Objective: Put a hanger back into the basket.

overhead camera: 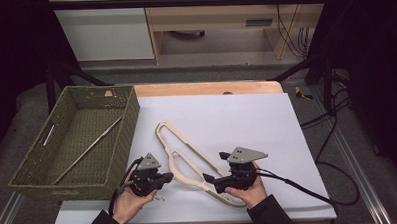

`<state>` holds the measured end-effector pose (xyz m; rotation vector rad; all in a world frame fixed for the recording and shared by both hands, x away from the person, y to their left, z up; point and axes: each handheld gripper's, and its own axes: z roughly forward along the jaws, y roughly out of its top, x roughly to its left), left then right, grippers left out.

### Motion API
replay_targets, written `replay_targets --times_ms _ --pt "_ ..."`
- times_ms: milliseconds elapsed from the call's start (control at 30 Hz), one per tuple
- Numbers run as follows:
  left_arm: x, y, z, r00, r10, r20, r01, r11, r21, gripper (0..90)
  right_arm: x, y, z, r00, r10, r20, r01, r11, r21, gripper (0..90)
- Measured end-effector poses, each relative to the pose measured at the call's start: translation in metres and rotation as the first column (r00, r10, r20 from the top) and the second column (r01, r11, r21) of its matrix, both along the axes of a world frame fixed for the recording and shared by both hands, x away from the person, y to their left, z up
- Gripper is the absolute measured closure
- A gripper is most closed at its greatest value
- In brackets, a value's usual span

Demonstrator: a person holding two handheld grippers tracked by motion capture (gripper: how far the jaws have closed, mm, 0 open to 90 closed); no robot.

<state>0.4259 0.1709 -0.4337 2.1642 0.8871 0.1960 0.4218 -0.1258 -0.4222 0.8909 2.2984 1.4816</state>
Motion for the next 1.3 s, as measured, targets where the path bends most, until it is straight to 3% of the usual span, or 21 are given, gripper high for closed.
replay_targets --times_ms 333,433,700,867,1100,1300 --pt "0.005 -0.008 0.021 0.9998 0.014 -0.014 -0.013 0.9995 0.03 88.8 0.002 0.031 0.0 0.9984 0.056 -0.011 -0.056 0.998 -0.026 17.6" --pt "0.005 -0.01 0.025 0.9999 0.012 0.002 -0.012 0.9992 0.038 88.8 0.004 0.039 -0.002 0.9985 0.051 -0.021 -0.051 0.998 -0.032 19.2" --pt "0.003 -0.01 0.023 0.9999 0.01 0.012 -0.01 0.9991 0.041 88.8 0.006 0.052 -0.015 0.9979 0.052 -0.04 -0.055 0.995 -0.082 25.6" --pt "0.003 -0.007 0.022 0.9998 0.012 0.016 -0.013 0.9992 0.037 88.8 0.007 0.061 -0.027 0.995 0.08 -0.06 -0.088 0.985 -0.148 31.9" --pt "0.002 -0.008 0.024 0.9996 0.015 0.025 -0.016 0.9991 0.039 88.8 0.005 0.066 -0.029 0.994 0.101 -0.041 -0.107 0.979 -0.174 48.7" --pt "0.001 -0.009 0.023 0.9995 0.01 0.029 -0.011 0.999 0.043 88.8 0.004 0.07 -0.033 0.9904 0.127 -0.055 -0.136 0.965 -0.224 63.5"
